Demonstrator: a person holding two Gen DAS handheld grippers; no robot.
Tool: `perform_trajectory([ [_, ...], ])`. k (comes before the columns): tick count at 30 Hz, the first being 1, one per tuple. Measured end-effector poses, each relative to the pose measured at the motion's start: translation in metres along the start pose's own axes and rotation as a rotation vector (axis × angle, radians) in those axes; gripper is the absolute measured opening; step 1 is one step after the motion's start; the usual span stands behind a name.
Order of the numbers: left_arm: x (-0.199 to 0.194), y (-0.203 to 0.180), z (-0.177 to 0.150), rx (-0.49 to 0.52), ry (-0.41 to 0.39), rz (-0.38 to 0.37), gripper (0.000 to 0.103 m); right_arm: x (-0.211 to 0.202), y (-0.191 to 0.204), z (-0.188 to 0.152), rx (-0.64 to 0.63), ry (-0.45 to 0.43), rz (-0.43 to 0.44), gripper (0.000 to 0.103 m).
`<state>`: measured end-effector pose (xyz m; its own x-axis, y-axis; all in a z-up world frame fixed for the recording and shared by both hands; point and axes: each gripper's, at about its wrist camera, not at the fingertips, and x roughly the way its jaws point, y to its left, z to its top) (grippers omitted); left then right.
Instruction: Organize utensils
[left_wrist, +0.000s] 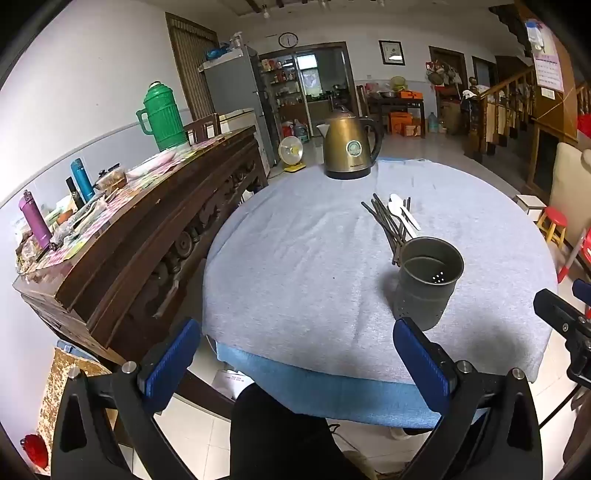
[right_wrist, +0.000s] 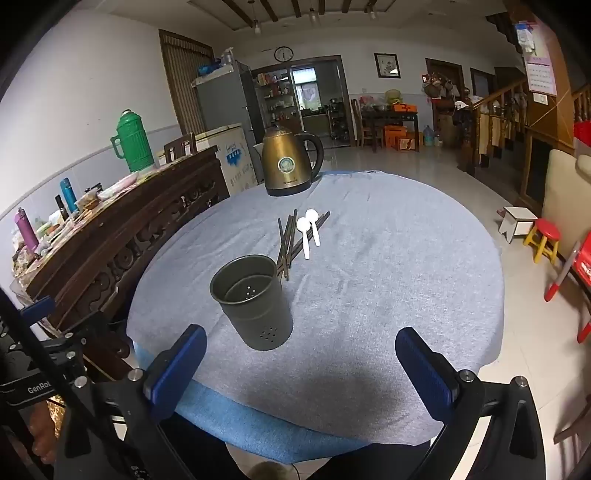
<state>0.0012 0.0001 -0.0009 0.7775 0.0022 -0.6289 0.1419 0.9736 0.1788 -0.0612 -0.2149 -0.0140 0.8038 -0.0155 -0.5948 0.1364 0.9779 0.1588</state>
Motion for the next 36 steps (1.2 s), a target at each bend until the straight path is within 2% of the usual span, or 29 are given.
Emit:
perform_trajectory([
  [8, -0.004, 0.004, -0.003, -0.006, -0.002, 0.007, 0.103, -0.004, 0.002, 0.003, 0.01, -0.007, 0.016, 0.103],
  [19, 0.012, 0.003, 0.001, -0.014, 0.027, -0.002, 0.103, 0.003, 0.003, 0.004, 0.007, -0.002, 0.012, 0.103],
  [31, 0.012, 0.001, -0.008, -0.011, 0.067, -0.005, 0.103, 0.008, 0.011, -0.006, -0.011, 0.041, 0.023, 0.103],
  [36, 0.007, 0.001, -0.016, -0.007, 0.102, -0.006, 0.103, 0.001, 0.008, -0.014, 0.023, 0.101, 0.033, 0.103],
])
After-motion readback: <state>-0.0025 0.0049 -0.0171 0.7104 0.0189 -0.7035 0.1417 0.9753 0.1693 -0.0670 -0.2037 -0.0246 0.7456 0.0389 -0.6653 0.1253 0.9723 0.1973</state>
